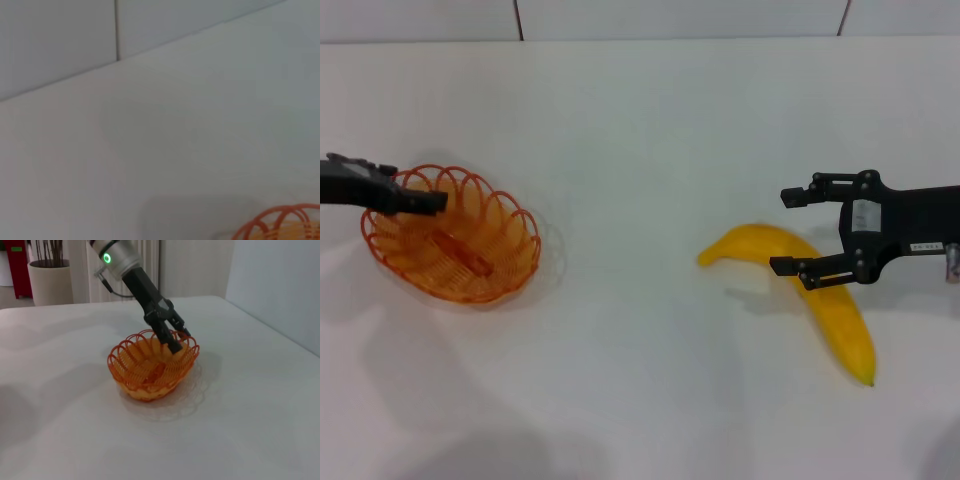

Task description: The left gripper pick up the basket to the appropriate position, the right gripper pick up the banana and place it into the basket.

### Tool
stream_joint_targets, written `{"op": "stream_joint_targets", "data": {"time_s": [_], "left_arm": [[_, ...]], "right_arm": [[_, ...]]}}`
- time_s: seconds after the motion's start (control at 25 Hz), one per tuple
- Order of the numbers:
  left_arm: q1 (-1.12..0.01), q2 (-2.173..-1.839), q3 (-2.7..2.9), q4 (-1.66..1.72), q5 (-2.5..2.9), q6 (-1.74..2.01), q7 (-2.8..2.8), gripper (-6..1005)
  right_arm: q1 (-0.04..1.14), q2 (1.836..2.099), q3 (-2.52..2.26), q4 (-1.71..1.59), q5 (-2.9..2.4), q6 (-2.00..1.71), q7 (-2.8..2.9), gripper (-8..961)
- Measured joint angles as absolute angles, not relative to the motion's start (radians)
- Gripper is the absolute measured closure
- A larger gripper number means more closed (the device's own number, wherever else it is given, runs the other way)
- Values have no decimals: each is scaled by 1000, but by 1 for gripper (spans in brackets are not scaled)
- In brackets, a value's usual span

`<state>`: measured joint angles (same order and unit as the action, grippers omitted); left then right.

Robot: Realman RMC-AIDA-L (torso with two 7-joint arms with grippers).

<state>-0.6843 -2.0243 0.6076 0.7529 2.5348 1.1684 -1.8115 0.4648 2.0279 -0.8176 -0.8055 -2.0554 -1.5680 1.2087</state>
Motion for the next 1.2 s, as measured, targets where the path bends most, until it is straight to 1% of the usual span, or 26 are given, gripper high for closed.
{"op": "stream_joint_targets", "data": {"time_s": [0.88, 1.2], "left_arm": [[-677, -2028, 607, 727, 2521, 1140, -1771, 183], [-672, -2029, 611, 726, 2511, 1140, -1756, 344]], "right_arm": [[465, 2027, -818, -796, -2059, -1564, 1210, 90], [465, 2026, -818, -796, -2059, -1563, 1212, 90]]}}
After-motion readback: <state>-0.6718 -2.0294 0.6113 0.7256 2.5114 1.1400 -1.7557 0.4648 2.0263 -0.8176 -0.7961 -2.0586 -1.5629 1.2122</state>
